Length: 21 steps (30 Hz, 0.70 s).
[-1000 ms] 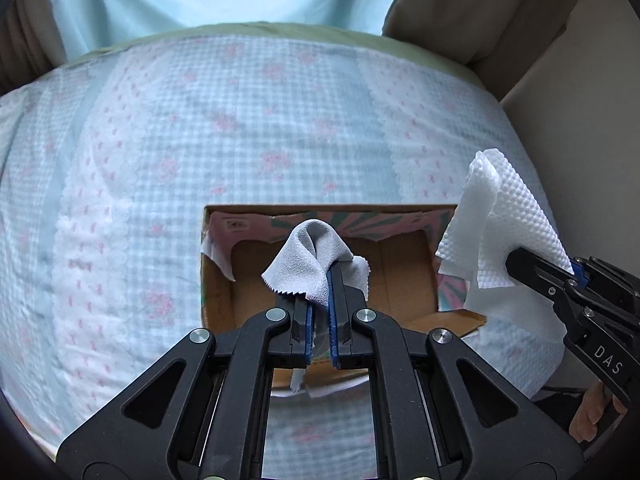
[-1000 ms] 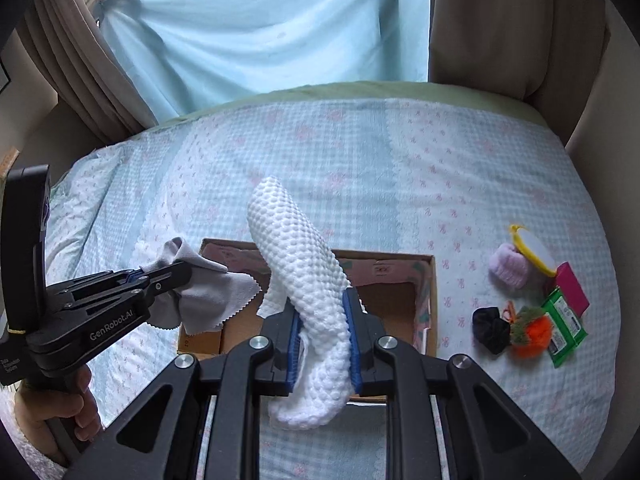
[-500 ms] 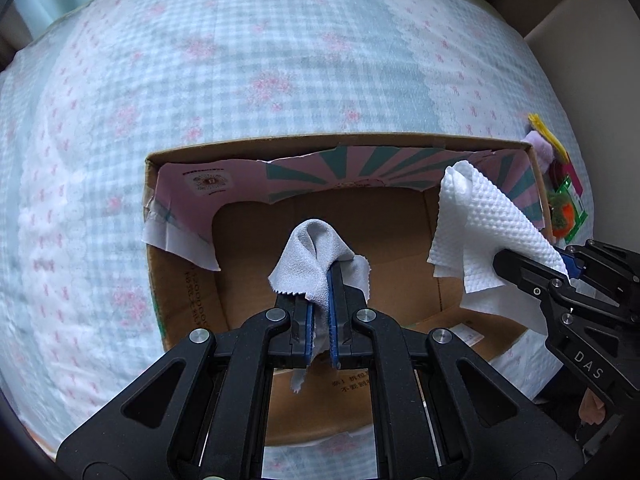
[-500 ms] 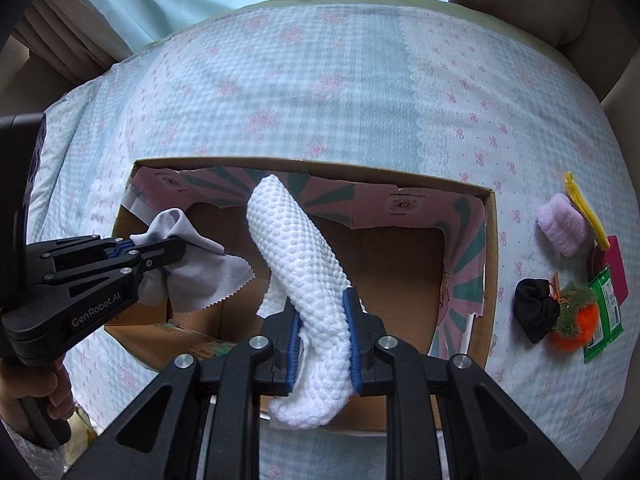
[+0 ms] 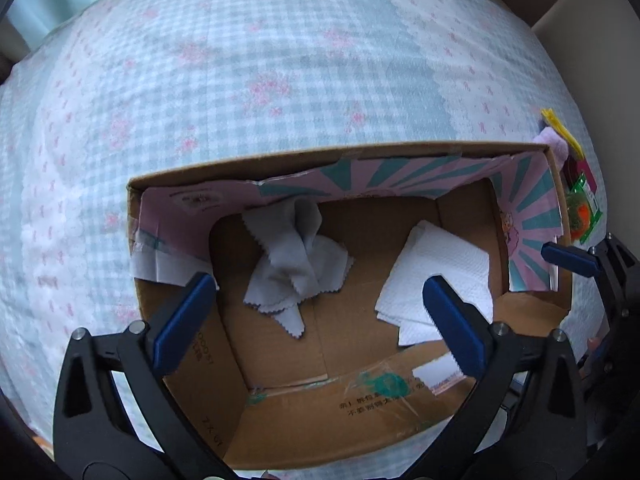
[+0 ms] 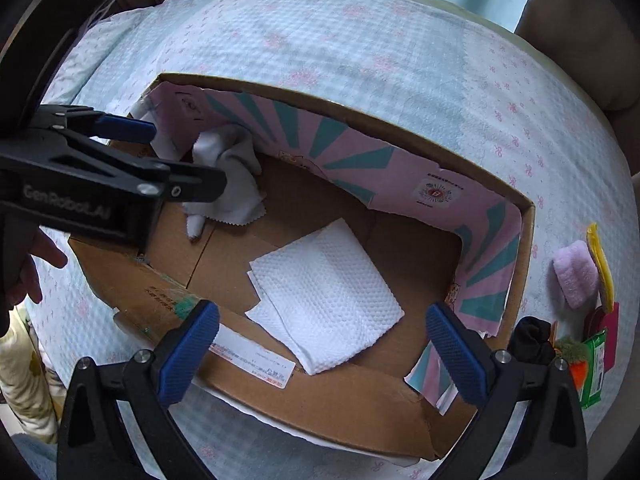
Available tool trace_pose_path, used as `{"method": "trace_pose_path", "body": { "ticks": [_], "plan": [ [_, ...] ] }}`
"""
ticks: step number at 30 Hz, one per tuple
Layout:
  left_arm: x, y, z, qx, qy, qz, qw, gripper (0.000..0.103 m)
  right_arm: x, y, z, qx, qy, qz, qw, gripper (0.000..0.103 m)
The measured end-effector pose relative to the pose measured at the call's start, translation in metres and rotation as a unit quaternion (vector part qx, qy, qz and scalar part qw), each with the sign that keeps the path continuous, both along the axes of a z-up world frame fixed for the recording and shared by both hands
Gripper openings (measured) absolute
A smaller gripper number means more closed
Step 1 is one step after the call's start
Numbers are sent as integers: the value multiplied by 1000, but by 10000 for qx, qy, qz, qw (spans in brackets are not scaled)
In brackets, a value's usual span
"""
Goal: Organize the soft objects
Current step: 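Lift both tools away from the box and move toward the remaining items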
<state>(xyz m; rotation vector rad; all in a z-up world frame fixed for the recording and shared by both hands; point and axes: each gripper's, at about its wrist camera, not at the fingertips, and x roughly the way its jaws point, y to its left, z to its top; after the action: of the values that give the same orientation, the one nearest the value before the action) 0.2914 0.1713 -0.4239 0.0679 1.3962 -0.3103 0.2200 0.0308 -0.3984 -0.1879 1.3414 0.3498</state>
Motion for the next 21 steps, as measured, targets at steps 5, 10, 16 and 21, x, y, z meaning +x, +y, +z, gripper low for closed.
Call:
{"method": "trace_pose_path", "body": {
  "ticks": [5, 10, 16, 21],
  "plan": [
    [-2, 0, 4, 75, 22, 33, 10000, 103, -3, 0, 1, 74, -117, -8, 9999, 103],
    [-9, 3, 11, 133, 20, 74, 9999, 103, -4, 0, 8, 54, -217, -84, 9997, 103],
    [-24, 3, 36, 62, -162, 140, 9998, 103, -11, -1, 25, 74, -360, -85, 9993, 103],
    [-38, 3, 72, 19, -412, 177, 9990, 103, -21, 0, 51, 70, -576, -71, 9983, 103]
  ]
}}
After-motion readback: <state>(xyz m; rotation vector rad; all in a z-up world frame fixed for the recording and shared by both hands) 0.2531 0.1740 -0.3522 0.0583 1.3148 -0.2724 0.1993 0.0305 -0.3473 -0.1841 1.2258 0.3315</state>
